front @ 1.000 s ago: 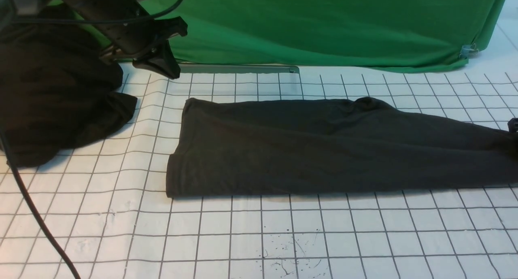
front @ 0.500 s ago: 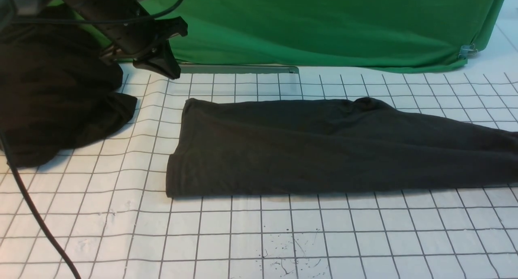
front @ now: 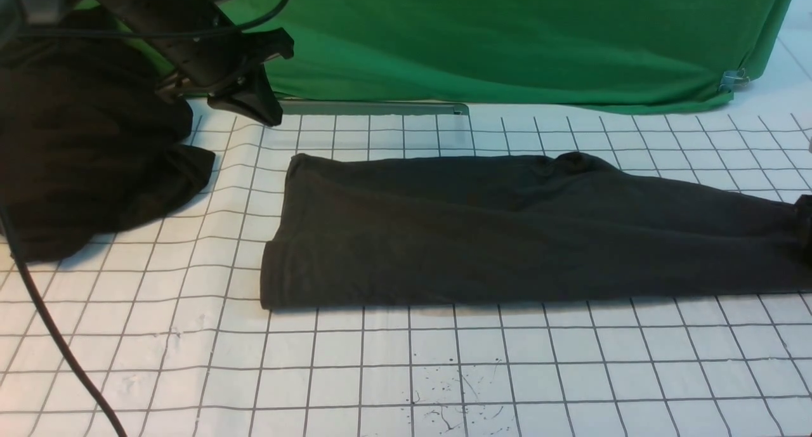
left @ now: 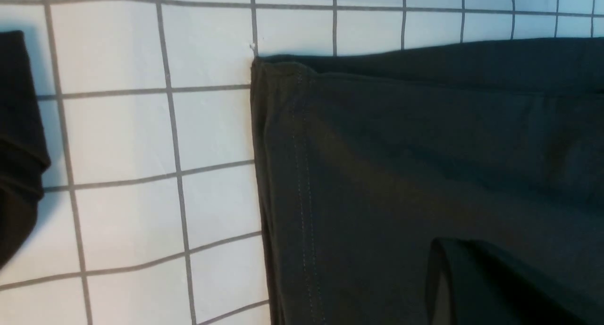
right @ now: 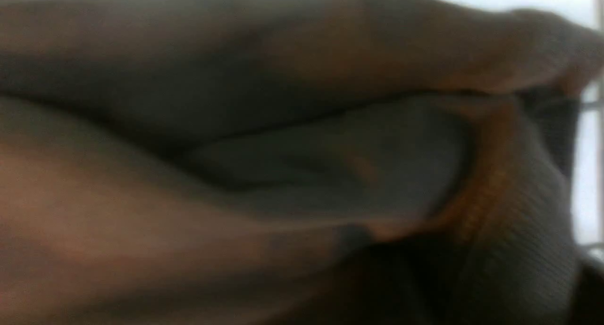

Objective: Fold a long-sleeved shirt over a white checkered tablecloth.
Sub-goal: 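Pull the folded dark garment lengthwise by its ends to straighten it flat on the table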

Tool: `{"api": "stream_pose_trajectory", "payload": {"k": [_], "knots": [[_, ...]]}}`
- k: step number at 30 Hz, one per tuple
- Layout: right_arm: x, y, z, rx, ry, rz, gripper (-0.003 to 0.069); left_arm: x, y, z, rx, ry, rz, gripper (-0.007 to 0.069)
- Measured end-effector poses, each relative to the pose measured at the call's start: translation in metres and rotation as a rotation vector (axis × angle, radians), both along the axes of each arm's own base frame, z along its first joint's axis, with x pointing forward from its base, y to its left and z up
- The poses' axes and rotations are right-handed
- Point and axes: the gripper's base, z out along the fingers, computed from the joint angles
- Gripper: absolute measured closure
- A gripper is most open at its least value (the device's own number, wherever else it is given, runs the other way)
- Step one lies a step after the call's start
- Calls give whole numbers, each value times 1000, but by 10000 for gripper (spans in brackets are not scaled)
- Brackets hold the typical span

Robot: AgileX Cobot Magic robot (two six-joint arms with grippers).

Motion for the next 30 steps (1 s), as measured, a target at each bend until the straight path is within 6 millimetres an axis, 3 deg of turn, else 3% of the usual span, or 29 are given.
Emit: {"api": "stream_pose_trajectory", "payload": {"k": [1, 2, 3, 5, 9, 12, 15, 16, 20, 23, 27, 30], "knots": [[1, 2, 0, 2, -1, 6, 470, 0, -1, 0, -7, 4, -2, 622], [1, 2, 0, 2, 0, 6, 470, 0, -1, 0, -9, 5, -2, 622], [2, 5, 0, 0, -1, 15, 566, -2, -2, 0, -21, 11, -2, 622], [2, 5, 2, -5, 4, 28, 626, -6, -5, 2, -59, 23, -4, 622], [3, 4, 4, -6, 12, 39, 637, -20, -19, 5, -102, 50, -30, 622], [2, 3, 4, -6, 14, 41, 638, -36, -44, -5, -97, 94, -115, 622], [2, 3, 4, -6, 16, 42, 638, -47, -71, -36, -43, 149, -179, 622], [2, 3, 4, -6, 16, 42, 638, -47, -72, -38, -36, 150, -179, 622], [1, 4, 11, -11, 8, 43, 638, -47, -88, -96, 14, 225, -161, 622], [-1, 2, 24, -20, -18, 39, 639, -48, -93, -124, 10, 302, -164, 621], [-4, 2, 40, -30, -47, 38, 643, -48, -94, -124, -6, 306, -158, 622], [-7, 3, 54, -34, -61, 39, 645, -49, -92, -113, -6, 298, -168, 622]]}}
